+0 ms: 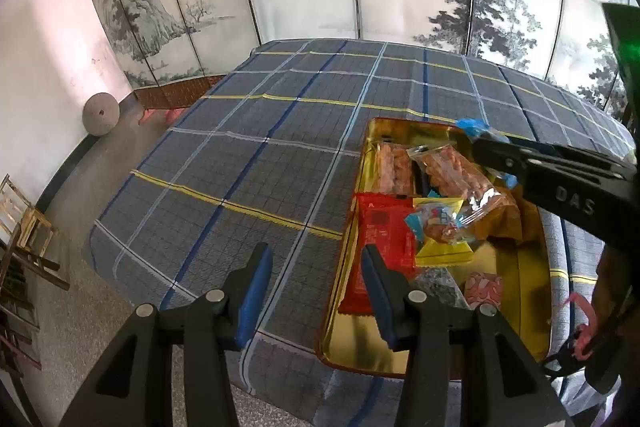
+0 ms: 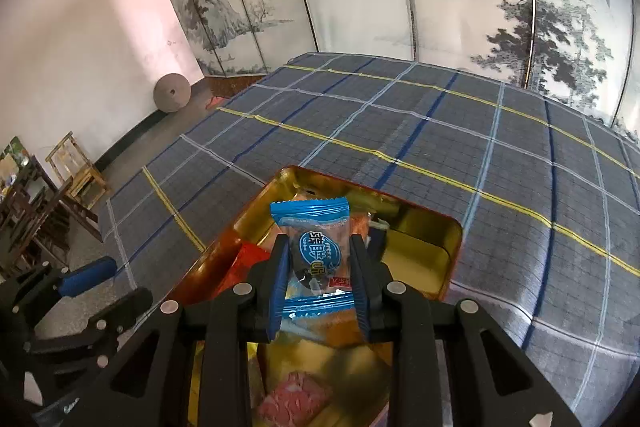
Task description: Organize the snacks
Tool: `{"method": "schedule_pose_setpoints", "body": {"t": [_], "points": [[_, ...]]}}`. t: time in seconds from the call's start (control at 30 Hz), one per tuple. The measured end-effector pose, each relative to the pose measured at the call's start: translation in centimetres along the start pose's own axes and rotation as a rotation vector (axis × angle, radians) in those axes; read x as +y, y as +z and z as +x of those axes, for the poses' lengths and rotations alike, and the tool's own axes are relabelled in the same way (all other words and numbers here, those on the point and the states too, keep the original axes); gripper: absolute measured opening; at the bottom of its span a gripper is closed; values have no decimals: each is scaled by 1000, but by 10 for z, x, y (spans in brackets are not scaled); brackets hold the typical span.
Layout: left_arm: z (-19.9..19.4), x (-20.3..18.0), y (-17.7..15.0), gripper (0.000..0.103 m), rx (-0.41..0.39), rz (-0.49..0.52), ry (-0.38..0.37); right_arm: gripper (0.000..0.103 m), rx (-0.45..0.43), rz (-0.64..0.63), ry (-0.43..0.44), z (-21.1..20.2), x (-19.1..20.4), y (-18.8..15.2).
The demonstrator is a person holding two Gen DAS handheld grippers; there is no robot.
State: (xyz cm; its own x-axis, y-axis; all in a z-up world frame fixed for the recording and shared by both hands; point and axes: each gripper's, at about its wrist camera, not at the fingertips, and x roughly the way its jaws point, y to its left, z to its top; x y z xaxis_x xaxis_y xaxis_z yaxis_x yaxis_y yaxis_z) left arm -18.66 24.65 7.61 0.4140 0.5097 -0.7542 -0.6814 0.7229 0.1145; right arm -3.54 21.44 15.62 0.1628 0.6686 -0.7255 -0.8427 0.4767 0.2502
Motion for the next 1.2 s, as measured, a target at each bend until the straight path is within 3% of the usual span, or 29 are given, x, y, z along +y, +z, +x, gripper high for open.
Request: {"method": "schedule_pose_setpoints", "body": {"t": [0.5, 0.9, 1.0, 1.07, 1.13, 1.2], "points": [[21, 4, 2, 47, 33, -3, -2, 28, 44, 13, 14, 33, 6, 8], [28, 6, 0, 47, 47, -8, -1, 31, -9, 9, 36, 17, 9, 10], [28, 6, 1, 47, 49, -10, 0, 39, -40, -5, 22, 3, 8, 9], [26, 6, 1, 47, 46, -10, 5, 49, -64, -11, -8, -11, 2, 4], [23, 7, 1, 47, 42, -10, 7, 68, -83, -8, -53, -25, -11, -3], [20, 7, 2, 47, 36, -9, 14, 72, -89, 3, -112, -40, -35, -16]]}}
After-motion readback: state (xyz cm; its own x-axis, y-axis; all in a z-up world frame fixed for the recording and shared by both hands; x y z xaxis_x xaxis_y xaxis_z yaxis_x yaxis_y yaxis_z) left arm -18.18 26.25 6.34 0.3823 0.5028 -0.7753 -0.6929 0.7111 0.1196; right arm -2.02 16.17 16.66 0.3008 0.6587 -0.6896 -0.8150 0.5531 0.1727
